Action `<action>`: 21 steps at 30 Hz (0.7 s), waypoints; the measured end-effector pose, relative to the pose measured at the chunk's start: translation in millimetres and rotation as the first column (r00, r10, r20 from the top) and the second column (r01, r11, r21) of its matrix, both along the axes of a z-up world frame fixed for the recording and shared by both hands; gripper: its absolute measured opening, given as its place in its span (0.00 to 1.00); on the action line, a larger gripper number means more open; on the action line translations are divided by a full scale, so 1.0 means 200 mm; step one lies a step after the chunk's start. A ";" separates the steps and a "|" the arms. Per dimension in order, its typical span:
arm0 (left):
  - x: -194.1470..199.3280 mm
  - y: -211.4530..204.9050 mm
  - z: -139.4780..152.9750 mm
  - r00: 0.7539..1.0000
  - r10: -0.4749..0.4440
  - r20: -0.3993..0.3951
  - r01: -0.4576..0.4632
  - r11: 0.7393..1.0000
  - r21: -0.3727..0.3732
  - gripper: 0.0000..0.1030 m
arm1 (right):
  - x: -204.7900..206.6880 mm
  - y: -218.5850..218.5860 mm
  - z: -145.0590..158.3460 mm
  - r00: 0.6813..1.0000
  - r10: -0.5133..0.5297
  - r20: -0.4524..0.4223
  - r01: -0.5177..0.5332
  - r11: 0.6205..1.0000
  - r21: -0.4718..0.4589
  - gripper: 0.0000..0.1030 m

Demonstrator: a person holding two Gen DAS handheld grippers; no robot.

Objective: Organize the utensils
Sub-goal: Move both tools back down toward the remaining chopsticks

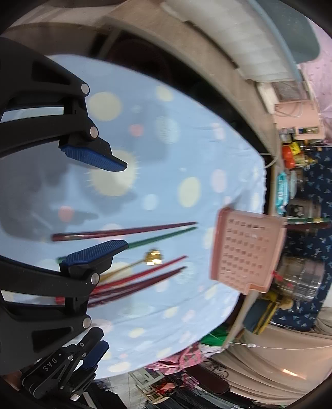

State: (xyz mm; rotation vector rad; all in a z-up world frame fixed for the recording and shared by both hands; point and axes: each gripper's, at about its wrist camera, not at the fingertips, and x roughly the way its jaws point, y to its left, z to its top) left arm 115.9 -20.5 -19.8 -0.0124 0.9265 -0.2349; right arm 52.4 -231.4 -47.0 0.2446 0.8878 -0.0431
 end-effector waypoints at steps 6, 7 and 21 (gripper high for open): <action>-0.10 -0.02 -0.12 0.999 -0.012 -0.038 0.012 1.000 0.017 0.51 | -0.07 0.05 -0.10 0.998 0.033 -0.051 -0.033 0.999 -0.004 0.38; -0.11 -0.02 -0.13 0.999 -0.016 -0.040 0.017 1.000 0.020 0.51 | -0.08 0.06 -0.11 0.998 0.036 -0.055 -0.036 0.999 -0.004 0.38; -0.16 -0.09 -0.19 0.996 -0.062 -0.066 0.064 0.997 0.032 0.51 | -0.09 0.09 -0.18 0.995 0.048 -0.091 -0.048 0.999 -0.003 0.25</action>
